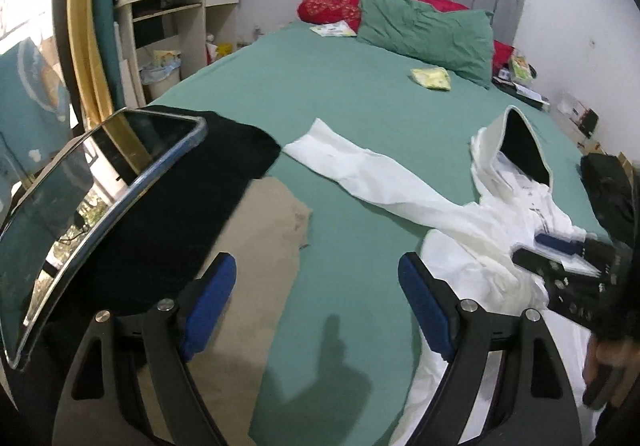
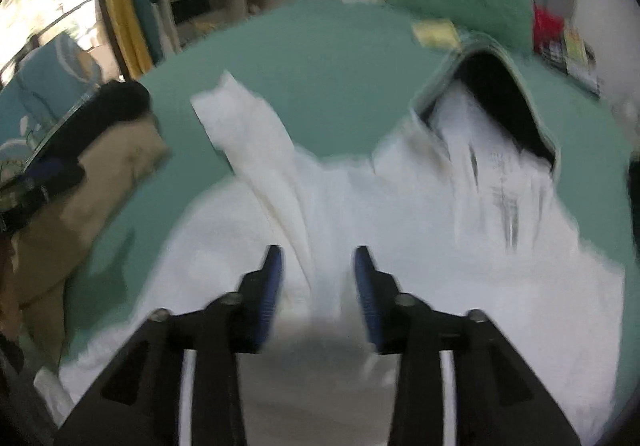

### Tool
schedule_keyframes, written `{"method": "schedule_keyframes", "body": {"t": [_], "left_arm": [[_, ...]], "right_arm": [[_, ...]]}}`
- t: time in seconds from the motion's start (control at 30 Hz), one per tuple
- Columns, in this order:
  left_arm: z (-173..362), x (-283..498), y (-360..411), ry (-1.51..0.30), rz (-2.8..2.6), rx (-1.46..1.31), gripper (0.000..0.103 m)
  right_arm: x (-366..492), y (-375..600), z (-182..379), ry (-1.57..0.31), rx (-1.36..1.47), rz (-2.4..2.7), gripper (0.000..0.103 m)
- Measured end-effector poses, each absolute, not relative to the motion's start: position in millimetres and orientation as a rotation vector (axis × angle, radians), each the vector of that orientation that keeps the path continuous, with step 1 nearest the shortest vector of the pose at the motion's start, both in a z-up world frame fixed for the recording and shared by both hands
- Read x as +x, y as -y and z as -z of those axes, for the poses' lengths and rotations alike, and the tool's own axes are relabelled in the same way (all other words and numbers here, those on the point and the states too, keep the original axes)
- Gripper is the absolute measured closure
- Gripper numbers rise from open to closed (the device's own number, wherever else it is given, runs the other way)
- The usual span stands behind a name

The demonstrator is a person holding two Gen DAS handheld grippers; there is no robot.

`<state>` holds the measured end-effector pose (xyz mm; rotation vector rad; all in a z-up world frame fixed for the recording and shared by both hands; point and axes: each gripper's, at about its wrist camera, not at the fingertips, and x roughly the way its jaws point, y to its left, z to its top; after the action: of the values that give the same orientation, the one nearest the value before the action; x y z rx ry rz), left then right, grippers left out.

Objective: Fold large clothes

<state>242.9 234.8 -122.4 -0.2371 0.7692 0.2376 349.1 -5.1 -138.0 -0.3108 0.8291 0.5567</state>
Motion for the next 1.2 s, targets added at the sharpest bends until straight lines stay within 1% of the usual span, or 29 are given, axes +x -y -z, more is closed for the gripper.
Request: {"method": "schedule_keyframes", "body": {"t": [0.03, 0.1, 0.3, 0.4, 0.43, 0.47, 0.5, 0.53, 0.63, 0.7, 0.83, 0.93, 1.03, 1.1, 1.2], "left_arm": [[122, 242, -240, -0.764, -0.255, -0.243, 0.017], [120, 241, -249, -0.755, -0.275, -0.255, 0.017], [125, 242, -269, -0.767, -0.303, -0.279, 0.017], [125, 245, -270, -0.772, -0.302, -0.296, 0.017], [123, 246, -269, -0.770, -0.293, -0.301, 0.017], [121, 248, -267, -0.766, -0.287, -0.297, 0.017], [121, 250, -264, -0.763, -0.289, -0.287, 0.017], [121, 251, -261, -0.767, -0.290, -0.281, 0.017], [124, 253, -253, -0.788, -0.268, -0.291, 0.017], [122, 255, -245, -0.785, -0.252, -0.292, 0.017], [117, 263, -223, -0.786, -0.187, -0.300, 0.017], [119, 273, -191, -0.805, -0.139, -0.255, 0.017], [127, 283, -161, -0.844, -0.115, -0.210, 0.017], [132, 286, -145, -0.862, -0.108, -0.174, 0.017], [140, 292, -129, -0.886, -0.087, -0.140, 0.017]], "right_arm": [[355, -14, 135, -0.796, -0.329, -0.597, 0.037], [372, -50, 135, -0.779, -0.350, -0.681, 0.037], [425, -144, 171, -0.869, -0.359, -0.800, 0.037], [444, -163, 204, -0.933, -0.375, -0.808, 0.037], [443, -164, 206, -0.877, -0.379, -0.804, 0.043], [444, -165, 206, -0.870, -0.389, -0.809, 0.051], [442, -164, 203, -0.867, -0.389, -0.820, 0.083], [443, -163, 199, -0.875, -0.379, -0.830, 0.095], [438, -146, 165, -0.826, -0.319, -0.858, 0.096], [423, -117, 122, -0.740, -0.286, -0.867, 0.096], [386, -20, 38, -0.610, -0.176, -0.848, 0.095], [358, 50, -4, -0.559, -0.115, -0.779, 0.095], [330, 129, -18, -0.520, -0.066, -0.696, 0.095], [333, 159, -20, -0.530, -0.025, -0.690, 0.095], [324, 222, 5, -0.597, 0.018, -0.632, 0.094]]}}
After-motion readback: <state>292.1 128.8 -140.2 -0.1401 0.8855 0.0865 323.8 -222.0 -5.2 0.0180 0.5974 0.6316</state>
